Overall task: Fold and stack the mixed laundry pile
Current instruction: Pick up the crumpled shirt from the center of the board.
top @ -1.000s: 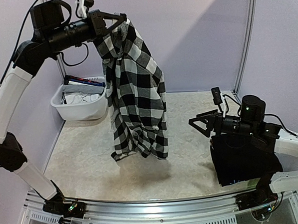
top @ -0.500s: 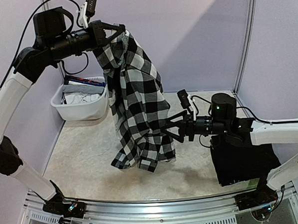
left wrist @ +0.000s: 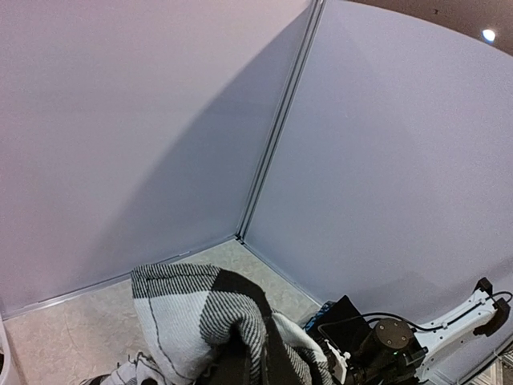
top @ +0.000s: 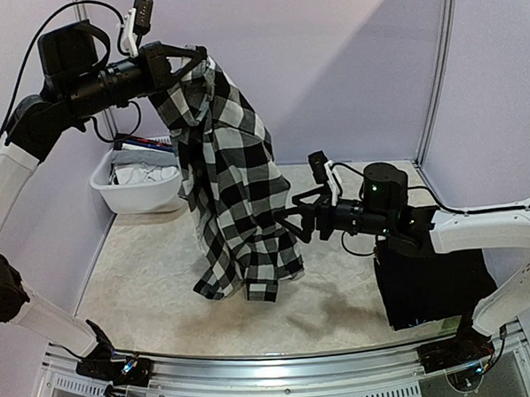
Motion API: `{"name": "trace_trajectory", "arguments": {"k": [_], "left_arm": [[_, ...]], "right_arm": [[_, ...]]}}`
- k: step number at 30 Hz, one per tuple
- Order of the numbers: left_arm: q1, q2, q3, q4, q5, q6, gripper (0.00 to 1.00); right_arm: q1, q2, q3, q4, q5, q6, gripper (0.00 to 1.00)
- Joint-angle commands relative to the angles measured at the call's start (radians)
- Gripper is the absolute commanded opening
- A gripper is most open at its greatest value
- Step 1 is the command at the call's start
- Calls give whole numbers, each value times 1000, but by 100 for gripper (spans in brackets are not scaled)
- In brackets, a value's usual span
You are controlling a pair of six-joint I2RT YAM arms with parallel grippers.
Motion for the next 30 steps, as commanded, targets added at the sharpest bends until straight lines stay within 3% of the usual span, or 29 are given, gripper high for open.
{"name": "trace_trajectory", "arguments": {"k": [1,6,10,12,15,18,23,30], "left_arm": [[-13,-34,-27,55,-20,20,0],[-13,-39,-29,49,-29,20,0],[-13,-44,-35,49,-34,19,0],[-13,-50,-45,51,-39,19,0],[-13,-66,-63,52,-49,20,0],[-13,-93,-91,58,-62,17,0],[-13,-163,-165,91,-62,-13,0],[-22,-239,-264,115,-35,-87,0]], "right_arm": [[6,74,41,76,-12,-1,95],[7,140,54,139,-63,9,90],[6,183,71,189,-148,16,74],[7,198,83,193,-171,27,61],[7,201,84,192,-188,39,24],[6,149,70,124,-134,46,1],[7,-75,41,-145,54,19,0],[6,-439,22,-466,181,21,0]]}}
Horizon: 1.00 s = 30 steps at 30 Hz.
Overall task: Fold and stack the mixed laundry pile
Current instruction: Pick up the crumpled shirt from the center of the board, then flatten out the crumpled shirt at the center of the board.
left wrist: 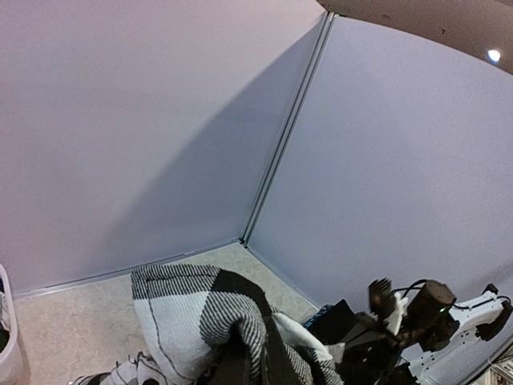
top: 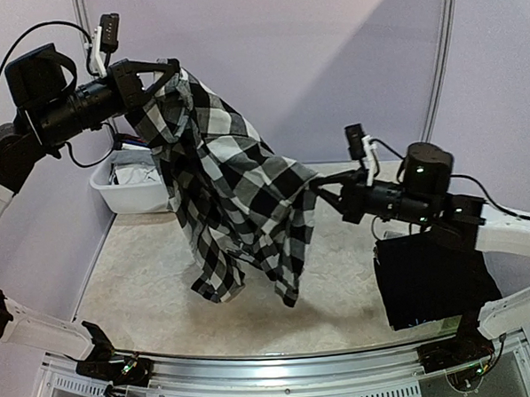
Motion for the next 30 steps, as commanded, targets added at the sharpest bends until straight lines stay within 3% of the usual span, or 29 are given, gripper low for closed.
{"name": "trace_trajectory", "arguments": {"k": [1,3,6,11,17,22,25,27,28,30], "left_arm": [[-32,-50,-59,70,20,-57,0],[-50,-62,-69,70,4,-58,0],[-62,-67,-55,28,-54,-41,0],[-62,-37,-7,-72,-272,12,0],[-13,142,50,-234,-544,-7,0],[197,330,-24,-242,-349,-129,0],[266,483,-33,-228,-264,-159,0],[307,603,-8,-223,-204,-171,0],[330,662,9,-224,-170,-178,0],[365,759,33,-211,-82,-177,17]], "right_arm": [[6,-198,5,-270,131,-1,0],[6,-262,65,-360,203,-7,0],[7,-310,203,-485,454,-45,0],[-13,-182,446,-544,741,-154,0],[-277,211,738,-648,526,-72,0],[-430,627,1020,-757,340,4,0],[-476,892,1207,-793,262,14,2],[-504,1054,1387,-841,205,28,11],[-517,1170,1486,-877,157,35,24],[-536,1303,1639,-933,119,45,46]]}}
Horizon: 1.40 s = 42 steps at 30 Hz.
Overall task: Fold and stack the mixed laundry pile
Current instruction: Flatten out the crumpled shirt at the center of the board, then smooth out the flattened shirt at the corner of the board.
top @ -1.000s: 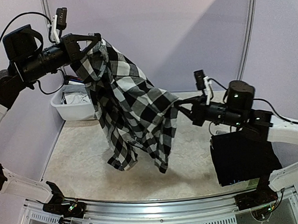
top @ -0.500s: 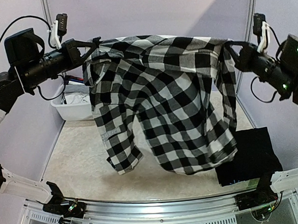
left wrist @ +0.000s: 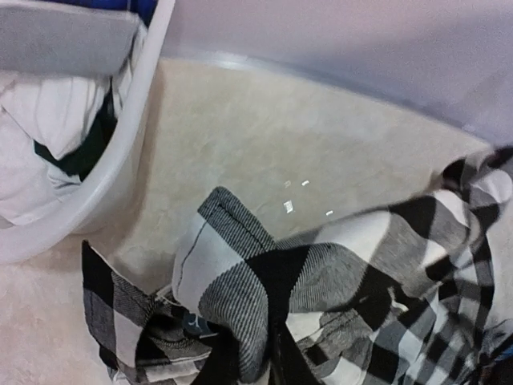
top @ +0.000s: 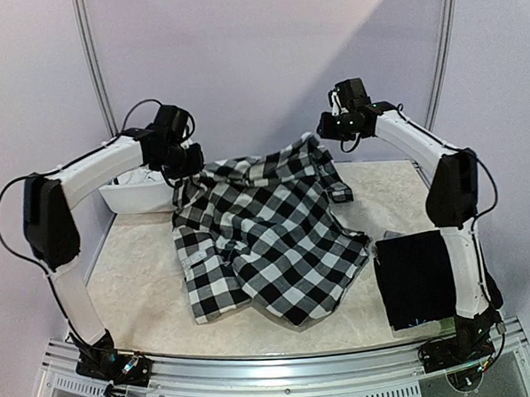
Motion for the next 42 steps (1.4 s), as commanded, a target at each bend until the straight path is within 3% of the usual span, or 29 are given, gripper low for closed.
{"name": "trace_trajectory", "arguments": {"k": [1,5,9,18,28,31,37,42], "left_arm": [[85,166,38,-27,158,-40,31],[85,145,-52,90,142,-42,81],[61,85,-106,105,95,-18,99],[-63,-185,-359,33,-214,24,95],[-183,-379,-701,60,-142,-62,87],[-237,-416,-765,60,-164,-91,87],[-327,-506,-888,53,-191,-161,88],[-384,-569,-946,38,-146,-188,88]], "right_arm": [[-65,223,260,-149,-128,43,53],[-66,175,145,-54,-138,26,80],[-62,77,36,-35,-139,6,84],[72,-206,-443,52,-8,-42,83],[400,-375,-815,109,17,-34,81],[464,-414,-906,93,80,12,81],[561,-575,-1132,69,66,82,82],[640,-649,-1233,17,82,97,82]]}}
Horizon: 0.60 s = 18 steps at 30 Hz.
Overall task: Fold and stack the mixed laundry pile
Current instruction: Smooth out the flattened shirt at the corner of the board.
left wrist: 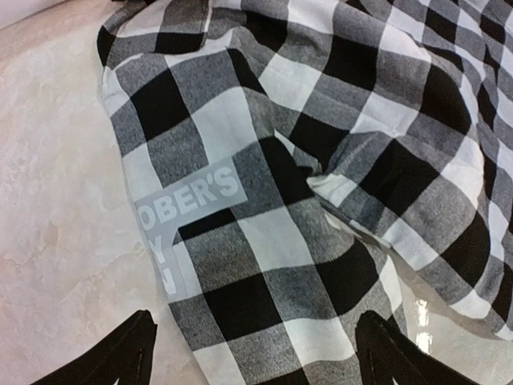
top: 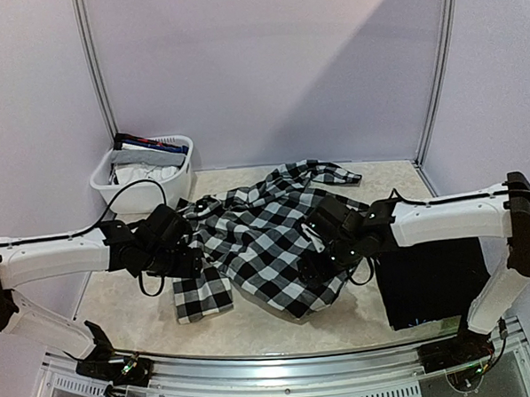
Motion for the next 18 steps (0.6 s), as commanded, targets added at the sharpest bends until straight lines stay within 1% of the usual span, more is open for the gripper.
{"name": "trace_trajectory", "arguments": {"k": [1,3,5,8,10,12,15,16,18], "left_arm": [[-53,-50,-43,-31,29,-44,88],[-72,-68,-52,-61,40,-50,89],[-94,-84,-70,-76,53,-62,89],[-122,-101,-109,-67,75,-84,89],[-138,-106,-138,-46,81,-103,87],[-154,-106,-170,-24,85,-121,86],[-187,-103,-198,3,77,-151,84],[-198,-103,-204,6,70,-162,83],[-220,-103,-215,17,54,-179,83]], "right_arm": [[71,-64,-87,-29,-6,29,82],[104,-85,-119,-14,-33,27,82],[131,-100,-133,-29,-14,49,83],[139,-115,-157,-39,17,100,83],[139,-129,-187,-10,34,157,82],[138,-155,-245,65,5,219,79],[169,-159,-287,167,-108,297,76],[192,-151,-280,169,-127,308,76],[246,-131,-255,159,-113,315,76]]}}
